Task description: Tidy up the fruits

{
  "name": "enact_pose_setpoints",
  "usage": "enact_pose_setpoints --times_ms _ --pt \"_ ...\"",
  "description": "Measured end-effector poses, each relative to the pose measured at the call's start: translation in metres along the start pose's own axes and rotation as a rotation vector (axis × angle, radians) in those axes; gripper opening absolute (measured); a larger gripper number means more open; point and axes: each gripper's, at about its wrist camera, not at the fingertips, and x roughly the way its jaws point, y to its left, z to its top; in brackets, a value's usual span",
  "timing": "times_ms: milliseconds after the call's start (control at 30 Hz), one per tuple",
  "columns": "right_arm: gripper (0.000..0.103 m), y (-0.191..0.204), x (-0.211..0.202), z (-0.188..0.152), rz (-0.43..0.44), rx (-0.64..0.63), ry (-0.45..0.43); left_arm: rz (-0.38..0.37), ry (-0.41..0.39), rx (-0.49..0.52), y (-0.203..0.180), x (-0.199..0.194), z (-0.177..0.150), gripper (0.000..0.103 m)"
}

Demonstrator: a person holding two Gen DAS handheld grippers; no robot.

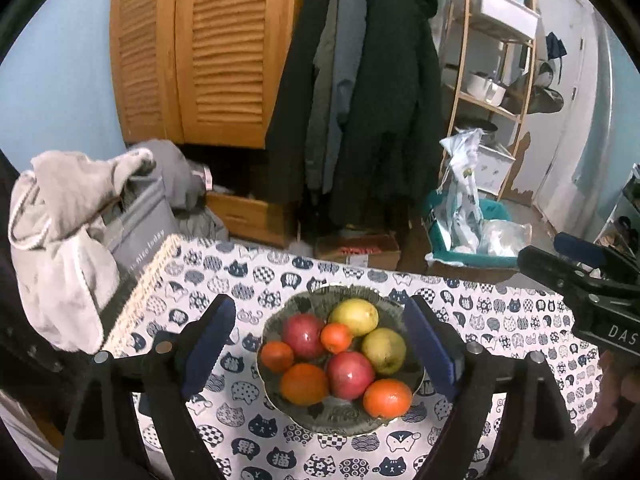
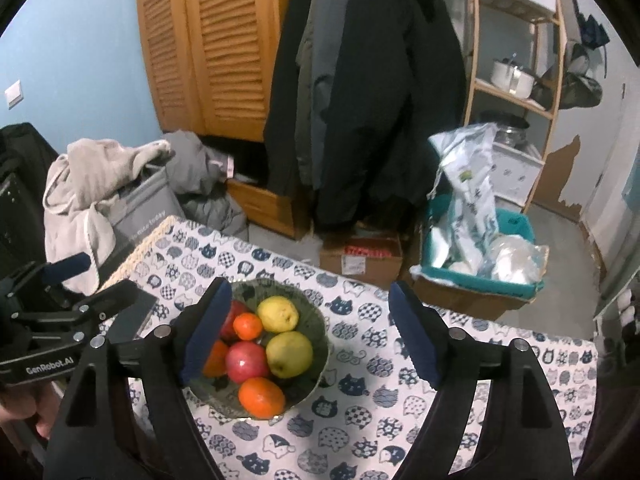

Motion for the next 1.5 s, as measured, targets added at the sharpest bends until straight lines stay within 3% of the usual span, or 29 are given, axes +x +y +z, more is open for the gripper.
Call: enact_pose_setpoints --times_ms 400,1500 --pt "0.082 -0.021 -0.041 -0.005 -0.055 0.007 -0.061 -0.025 -0.101 0.038 -0.019 -0.038 0.011 0.102" --pt "0.082 -0.046 -0.06 -0.009 -0.103 0.045 -0.096 -0.035 -0.131 0.031 -0.032 -0.051 0.014 0.102"
